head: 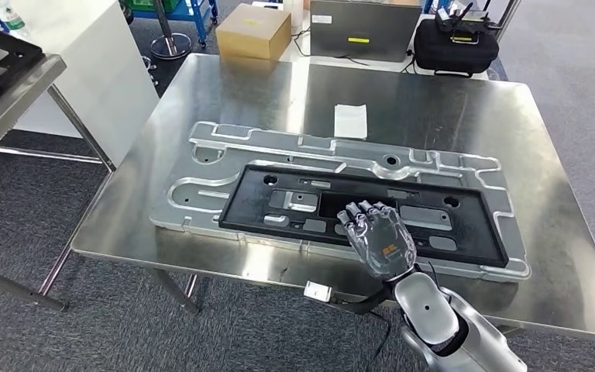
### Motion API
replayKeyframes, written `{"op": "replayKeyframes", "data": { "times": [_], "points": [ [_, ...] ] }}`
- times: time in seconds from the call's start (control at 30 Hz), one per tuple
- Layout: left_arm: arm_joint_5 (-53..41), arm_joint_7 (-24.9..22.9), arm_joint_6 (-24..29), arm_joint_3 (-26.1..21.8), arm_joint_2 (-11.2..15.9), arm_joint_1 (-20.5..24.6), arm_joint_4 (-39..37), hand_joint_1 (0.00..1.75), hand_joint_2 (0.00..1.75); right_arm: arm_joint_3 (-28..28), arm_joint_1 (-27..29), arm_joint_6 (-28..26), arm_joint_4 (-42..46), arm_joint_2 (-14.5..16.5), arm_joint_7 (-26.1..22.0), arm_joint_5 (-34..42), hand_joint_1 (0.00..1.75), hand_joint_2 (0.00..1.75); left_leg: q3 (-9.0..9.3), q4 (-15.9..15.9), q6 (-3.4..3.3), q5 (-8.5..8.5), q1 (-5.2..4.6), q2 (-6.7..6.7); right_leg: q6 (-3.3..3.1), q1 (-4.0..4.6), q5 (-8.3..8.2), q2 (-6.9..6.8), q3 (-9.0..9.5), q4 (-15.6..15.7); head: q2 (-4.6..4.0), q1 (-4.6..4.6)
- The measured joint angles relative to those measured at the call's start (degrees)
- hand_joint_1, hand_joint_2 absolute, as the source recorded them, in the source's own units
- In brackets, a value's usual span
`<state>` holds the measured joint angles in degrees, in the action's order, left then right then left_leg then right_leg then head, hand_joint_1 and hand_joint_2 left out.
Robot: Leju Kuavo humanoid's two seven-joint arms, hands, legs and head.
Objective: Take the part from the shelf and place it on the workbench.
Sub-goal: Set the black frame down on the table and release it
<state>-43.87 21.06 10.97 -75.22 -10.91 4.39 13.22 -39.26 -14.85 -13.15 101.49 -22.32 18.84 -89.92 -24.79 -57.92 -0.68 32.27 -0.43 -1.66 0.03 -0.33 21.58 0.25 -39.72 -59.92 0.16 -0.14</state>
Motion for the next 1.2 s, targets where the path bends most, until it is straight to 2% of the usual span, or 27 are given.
{"op": "replayKeyframes", "data": {
  "times": [0.07, 0.1, 0.13, 0.2, 0.23, 0.27, 0.3, 0.37, 0.43, 0.5, 0.53, 0.6, 0.63, 0.7, 0.73, 0.77, 0.8, 0.87, 0.93, 1.0, 1.07, 1.13, 1.2],
  "points": [
    [0.0, -0.1, -0.1, -0.1, 0.0, 0.1, 0.0, 0.00, 0.00, 0.5, 0.2, -0.1, 0.0, 0.3, -0.1, 0.0, 1.75, 1.75, -0.34, -2.2, 0.49, -0.09, 0.07, 0.33, -0.73, -0.22, 0.25, 0.00, 0.86, 0.5, -0.01, -0.07],
    [0.0, -0.1, -0.1, -0.2, 0.0, 0.2, 0.0, 0.00, 0.00, 0.7, 0.2, -0.2, 0.0, 0.4, -0.2, 0.0, 1.75, 1.75, -1.47, -4.4, 0.79, 0.45, 0.13, 0.54, -1.06, -0.29, 0.42, -0.02, 1.29, 0.7, -0.01, -0.12],
    [0.1, 0.0, 0.0, -0.3, 0.0, 0.3, 0.0, 0.00, 0.00, 0.8, 0.2, -0.3, 0.1, 0.5, -0.2, 0.0, 1.75, 1.75, -3.16, -7.3, 1.08, 1.55, 0.24, 0.76, -1.36, -0.32, 0.63, -0.03, 1.58, 0.9, -0.01, -0.19],
    [0.1, 0.4, 0.4, -0.5, -0.1, 0.5, 0.0, 0.00, 0.00, 0.9, 0.5, -0.6, 0.1, 0.6, -0.1, 0.0, 1.75, 1.75, -7.26, -13.3, 1.56, 4.96, 0.43, 1.00, -1.71, -0.28, 1.20, 0.01, 1.82, 1.0, -0.01, -0.24],
    [0.1, 0.6, 0.6, -0.6, -0.1, 0.5, 0.0, 0.00, 0.00, 0.9, 0.8, -0.7, 0.0, 0.6, 0.0, 0.0, 1.75, 1.75, -8.85, -14.9, 1.67, 5.90, 0.52, 1.07, -1.76, -0.23, 1.45, 0.04, 1.96, 1.0, -0.01, -0.25],
    [0.1, 0.6, 0.7, -0.6, -0.1, 0.5, 0.0, 0.00, 0.00, 0.9, 1.1, -0.8, 0.0, 0.6, 0.1, 0.0, 1.75, 1.75, -9.71, -14.8, 1.70, 5.60, 0.56, 1.14, -1.76, -0.17, 1.71, 0.07, 2.18, 0.9, -0.01, -0.23],
    [0.1, 0.6, 0.8, -0.6, -0.1, 0.5, 0.0, 0.00, 0.00, 0.9, 1.3, -0.8, 0.0, 0.6, 0.2, 0.0, 1.75, 1.75, -9.71, -13.0, 1.59, 3.87, 0.58, 1.19, -1.74, -0.10, 1.95, 0.10, 2.49, 0.9, -0.01, -0.24],
    [0.1, 0.6, 0.9, -0.7, -0.1, 0.4, 0.0, 0.00, 0.00, 1.0, 1.7, -0.9, 0.0, 0.7, 0.2, 0.0, 1.75, 1.75, -8.03, -6.1, 0.96, -1.42, 0.44, 1.25, -1.60, 0.02, 2.31, 0.14, 3.12, 0.9, -0.01, -0.20],
    [0.1, 0.4, 1.3, -0.7, 0.0, 0.5, 0.0, 0.00, 0.00, 1.4, 2.1, -1.0, -0.1, 1.0, -0.2, 0.0, 1.75, 1.75, -6.99, -1.4, 0.19, -3.68, 0.08, 1.29, -1.19, 0.09, 2.38, 0.16, 3.22, 0.9, -0.01, -0.18],
    [0.1, 0.2, 1.7, -0.8, 0.0, 0.5, 0.0, 0.00, 0.00, 2.4, 3.0, -1.1, -0.2, 1.5, -1.5, 0.0, 1.75, 1.75, -7.06, -0.6, -0.42, -3.99, -0.13, 1.29, -0.50, 0.11, 2.26, 0.15, 3.18, 1.0, -0.01, -0.19],
    [0.2, 0.0, 1.8, -0.8, -0.1, 0.5, 0.0, 0.00, 0.00, 3.2, 3.5, -1.2, -0.3, 1.9, -2.4, 0.0, 1.75, 1.75, -6.85, -0.2, -0.72, -4.78, 0.09, 1.34, -0.16, 0.12, 2.34, 0.12, 3.24, 1.0, 0.00, -0.19],
    [0.2, -0.2, 2.0, -0.8, -0.2, 0.5, 0.0, 0.00, 0.00, 5.5, 4.7, -1.6, -0.5, 2.9, -4.1, 0.0, 1.75, 1.75, -6.38, 0.7, -1.35, -5.75, 0.52, 1.41, 0.47, 0.14, 3.70, 0.09, 2.71, -0.5, -0.01, 0.01],
    [0.2, -0.3, 2.0, -0.9, -0.3, 0.5, 0.0, 0.00, 0.00, 6.8, 5.2, -1.9, -0.8, 3.5, -5.0, 0.0, 1.75, 1.75, -6.23, 1.0, -1.56, -6.07, 0.68, 1.45, 0.74, 0.05, 5.24, 0.07, 1.70, -2.8, 0.00, 0.15],
    [0.3, -0.5, 2.0, -1.0, -0.3, 0.6, 0.0, 0.00, 0.00, 9.8, 6.2, -2.3, -1.8, 4.7, -6.7, 0.1, 1.75, 1.75, -6.34, 1.1, -1.76, -6.21, 0.64, 1.46, 1.29, -0.26, 8.83, 0.05, -1.50, -9.9, -0.01, 0.38],
    [0.4, -0.5, 2.0, -1.0, -0.3, 0.5, 0.0, 0.00, 0.00, 11.2, 6.8, -2.4, -2.6, 5.2, -7.5, 0.2, 1.75, 1.75, -6.37, 1.0, -1.75, -6.20, 0.62, 1.45, 1.53, -0.44, 9.74, 0.03, -2.76, -12.7, 0.00, 0.39],
    [0.4, -0.6, 2.1, -1.1, -0.3, 0.5, 0.0, 0.00, 0.00, 12.6, 7.4, -2.5, -3.4, 5.8, -8.3, 0.5, 1.75, 1.75, -6.38, 1.0, -1.71, -6.17, 0.62, 1.42, 1.73, -0.61, 9.65, 0.00, -3.19, -13.8, -0.01, 0.39],
    [0.5, -0.6, 2.1, -1.1, -0.3, 0.5, 0.0, 0.00, 0.00, 14.0, 7.8, -2.5, -4.3, 6.2, -9.0, 0.8, 1.75, 1.75, -6.37, 0.9, -1.63, -6.12, 0.63, 1.39, 1.87, -0.77, 8.50, -0.06, -2.47, -12.5, -0.01, 0.39],
    [0.5, -0.6, 2.0, -1.2, -0.3, 0.5, 0.0, 0.00, 0.00, 16.6, 8.3, -2.8, -5.8, 7.0, -10.1, 1.4, 1.75, 1.75, -6.37, 0.6, -1.25, -5.86, 0.63, 1.33, 1.89, -1.00, 5.16, -0.24, 1.49, -5.1, -0.01, 0.40],
    [0.5, -0.5, 2.0, -1.2, -0.3, 0.6, 0.0, 0.00, 0.00, 18.7, 8.4, -3.1, -7.2, 7.8, -10.9, 2.0, 1.75, 1.75, -6.48, 0.2, -0.64, -5.49, 0.44, 1.32, 1.47, -0.82, 3.56, -0.30, 4.44, 0.6, 0.00, 0.35],
    [0.5, -0.5, 2.0, -1.2, -0.3, 0.6, 0.0, 0.00, 0.00, 20.2, 8.5, -3.1, -8.6, 8.4, -11.5, 2.5, 1.75, 1.75, -6.47, 0.2, -0.03, -5.29, 0.32, 1.32, 0.86, -0.52, 3.62, -0.19, 4.79, 1.4, 0.00, 0.31],
    [0.5, -0.4, 1.9, -1.3, -0.3, 0.7, 0.0, 0.00, 0.00, 21.2, 8.6, -3.2, -9.7, 9.0, -11.9, 2.9, 1.75, 1.75, -6.51, -0.1, 0.57, -4.79, 0.40, 1.33, 0.14, -0.71, 3.54, -0.19, 4.90, 1.6, 0.00, 0.31],
    [0.5, -0.3, 1.8, -1.4, -0.3, 0.7, 0.0, 0.00, 0.00, 21.9, 8.5, -3.2, -10.5, 9.5, -12.4, 3.4, 1.75, 1.75, -7.97, -3.7, 1.08, -2.48, 0.51, 1.35, -0.61, -0.94, 3.45, -0.29, 5.07, 1.9, -0.01, 0.19],
    [0.5, -0.1, 1.7, -1.5, -0.3, 0.7, 0.0, 0.00, 0.87, 22.3, 8.5, -3.4, -11.5, 9.9, -13.2, 4.0, 0.87, 1.75, -11.35, -10.8, 1.42, 0.99, 0.67, 1.37, -1.01, -0.84, 3.50, -0.35, 5.08, 1.9, -0.01, 0.10]
  ]
}}
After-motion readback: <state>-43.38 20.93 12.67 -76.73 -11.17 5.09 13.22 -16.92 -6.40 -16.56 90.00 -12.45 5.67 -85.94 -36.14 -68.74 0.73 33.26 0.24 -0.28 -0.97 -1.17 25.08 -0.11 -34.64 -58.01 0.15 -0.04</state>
